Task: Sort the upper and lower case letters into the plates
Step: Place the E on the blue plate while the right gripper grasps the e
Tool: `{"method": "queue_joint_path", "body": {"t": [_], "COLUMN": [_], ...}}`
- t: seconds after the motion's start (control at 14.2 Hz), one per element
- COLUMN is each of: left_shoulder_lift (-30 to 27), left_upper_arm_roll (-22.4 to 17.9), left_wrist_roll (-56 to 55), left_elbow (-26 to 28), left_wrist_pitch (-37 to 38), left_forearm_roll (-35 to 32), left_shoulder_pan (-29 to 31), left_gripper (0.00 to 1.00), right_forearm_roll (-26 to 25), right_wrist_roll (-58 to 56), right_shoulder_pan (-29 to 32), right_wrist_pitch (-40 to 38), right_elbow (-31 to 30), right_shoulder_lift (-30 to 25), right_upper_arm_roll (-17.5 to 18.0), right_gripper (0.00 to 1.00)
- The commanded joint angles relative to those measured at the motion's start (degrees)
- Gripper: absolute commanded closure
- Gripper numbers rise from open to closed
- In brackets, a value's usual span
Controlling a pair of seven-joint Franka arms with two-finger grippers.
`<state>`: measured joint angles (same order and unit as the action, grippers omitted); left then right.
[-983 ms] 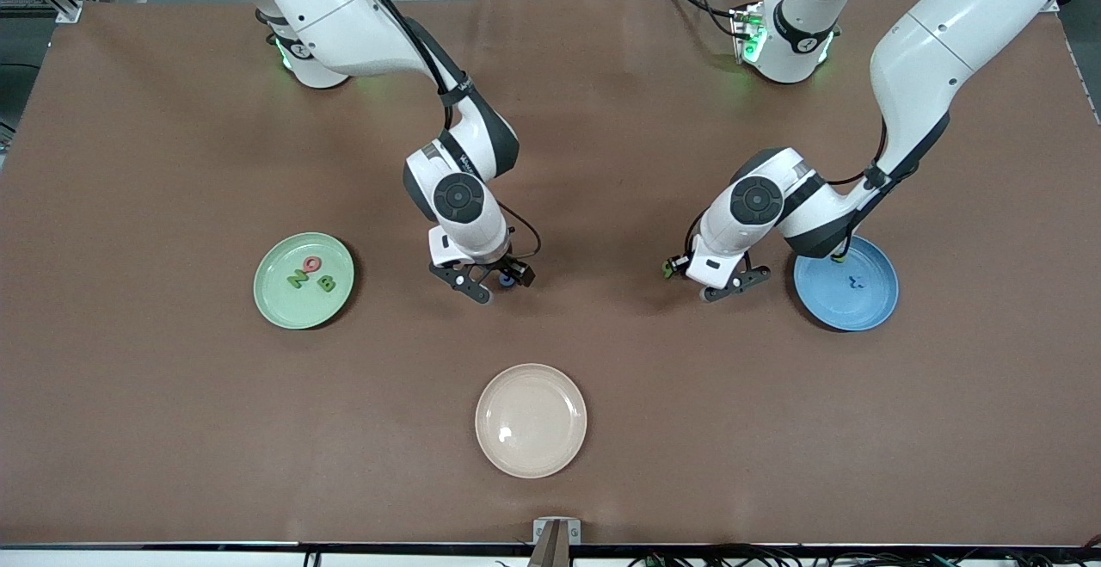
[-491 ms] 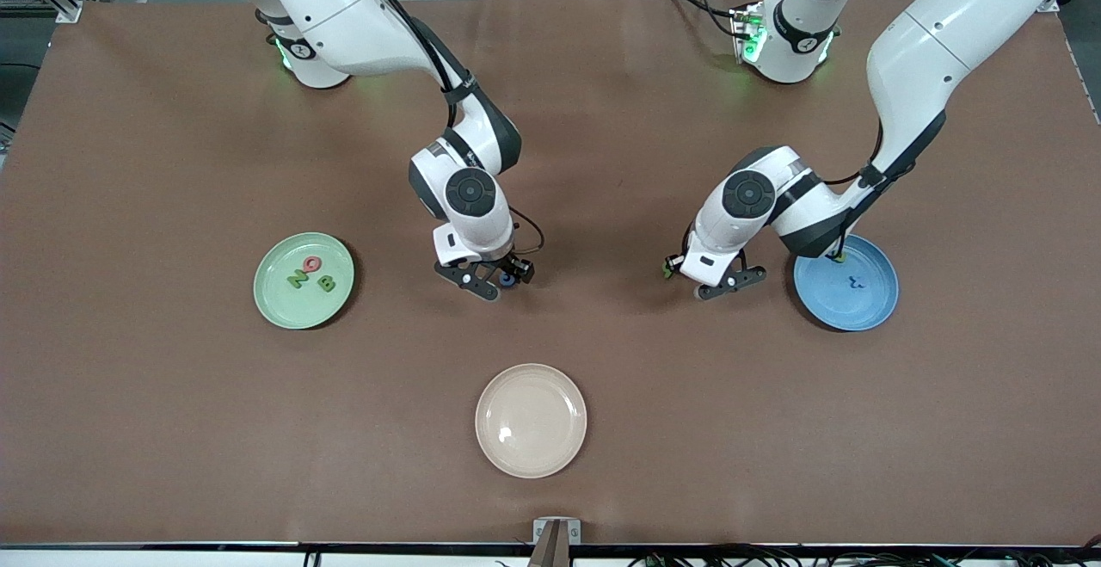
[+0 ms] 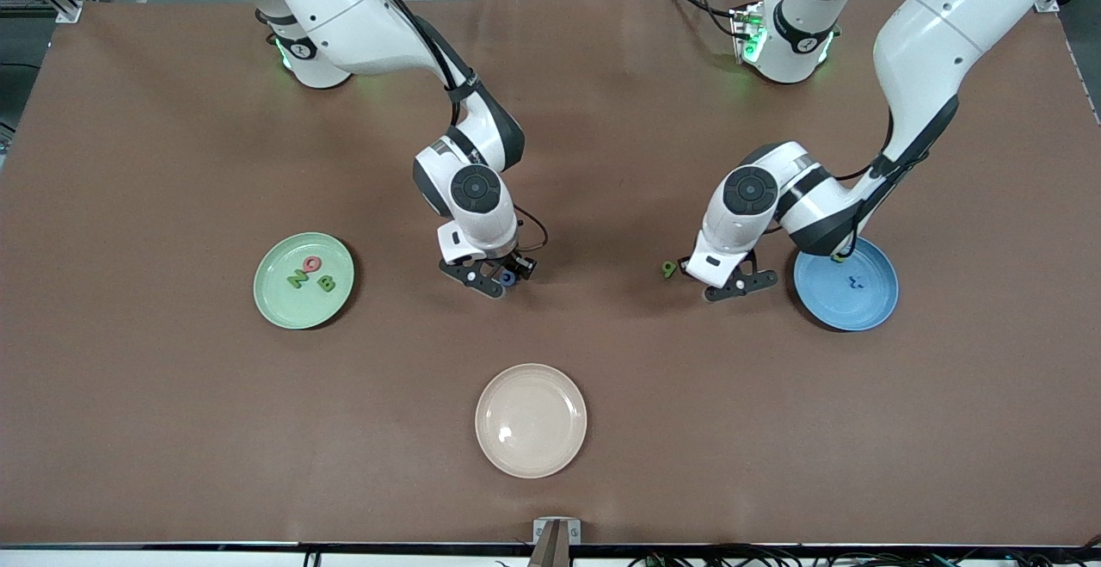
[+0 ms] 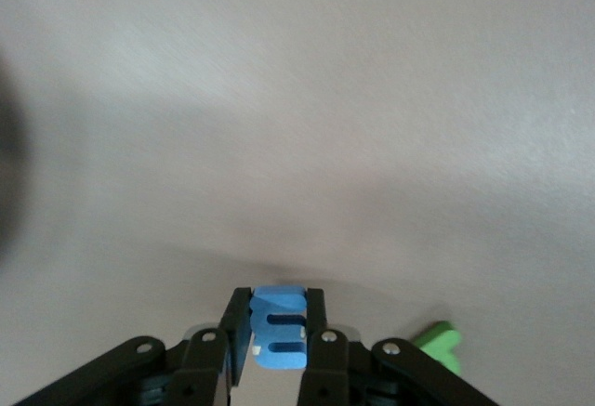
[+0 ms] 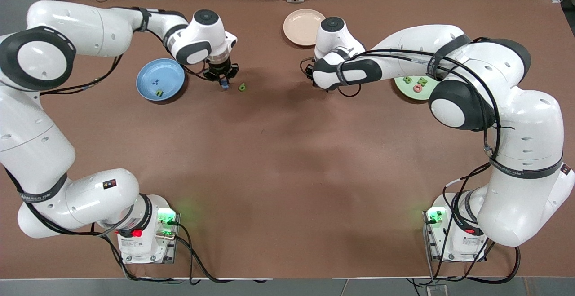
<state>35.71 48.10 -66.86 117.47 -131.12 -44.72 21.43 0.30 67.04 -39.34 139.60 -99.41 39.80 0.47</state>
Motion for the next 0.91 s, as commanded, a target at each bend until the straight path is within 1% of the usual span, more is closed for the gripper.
{"method": "queue_joint_path", "body": {"t": [0.0, 0.14, 0.28, 0.35, 0.42, 0.49, 0.63, 0.7, 0.84], "left_shoulder_lift": [-4.33, -4.16, -4.16, -3.89, -3.72, -3.72, -2.93, -1.79, -0.56], "left_upper_arm_roll": [6.63, 13.57, 18.67, 20.18, 20.54, 20.54, 20.2, 19.5, 15.9], "left_wrist_roll": [6.72, 14.0, 21.56, 25.08, 28.07, 29.49, 30.12, 30.12, 29.95], "left_elbow": [1.27, 1.88, 3.72, 4.42, 5.13, 5.83, 6.54, 7.24, 8.82], "left_wrist_pitch": [5.06, 8.4, 9.03, 9.03, 8.86, 8.25, 5.71, 4.04, -0.08], "left_forearm_roll": [0.33, 0.42, 0.42, 0.42, 0.42, -0.02, -0.46, -1.59, -5.54], "left_shoulder_pan": [8.23, 18.59, 28.61, 32.49, 35.05, 36.39, 37.19, 37.19, 37.19], "left_gripper": [0.9, 0.9, 0.9, 0.9, 0.9, 0.9, 0.9, 0.9, 0.9], "right_forearm_roll": [-3.62, -4.95, -5.39, -6.18, -6.79, -7.5, -7.86, -7.94, -7.94], "right_wrist_roll": [1.08, 0.82, 0.81, 0.81, 0.81, 0.9, 0.99, 1.08, 1.08], "right_shoulder_pan": [-0.47, -0.21, -0.47, -0.64, -0.73, -0.73, -0.38, -0.64, -0.56], "right_wrist_pitch": [0.41, 0.32, 0.41, 0.5, 0.5, 1.28, 3.39, 3.4, 3.49], "right_elbow": [0.8, 0.8, 0.8, 0.8, 0.8, 0.8, 0.54, 0.36, 0.36], "right_shoulder_lift": [0.89, 0.8, 0.8, 0.72, 0.8, 0.8, 0.8, 0.8, 0.8], "right_upper_arm_roll": [-0.64, -0.64, -0.64, -0.64, -0.64, -0.64, -0.64, -0.64, -0.64], "right_gripper": [0.42, 0.42, 0.42, 0.42, 0.42, 0.42, 0.42, 0.42, 0.42]}}
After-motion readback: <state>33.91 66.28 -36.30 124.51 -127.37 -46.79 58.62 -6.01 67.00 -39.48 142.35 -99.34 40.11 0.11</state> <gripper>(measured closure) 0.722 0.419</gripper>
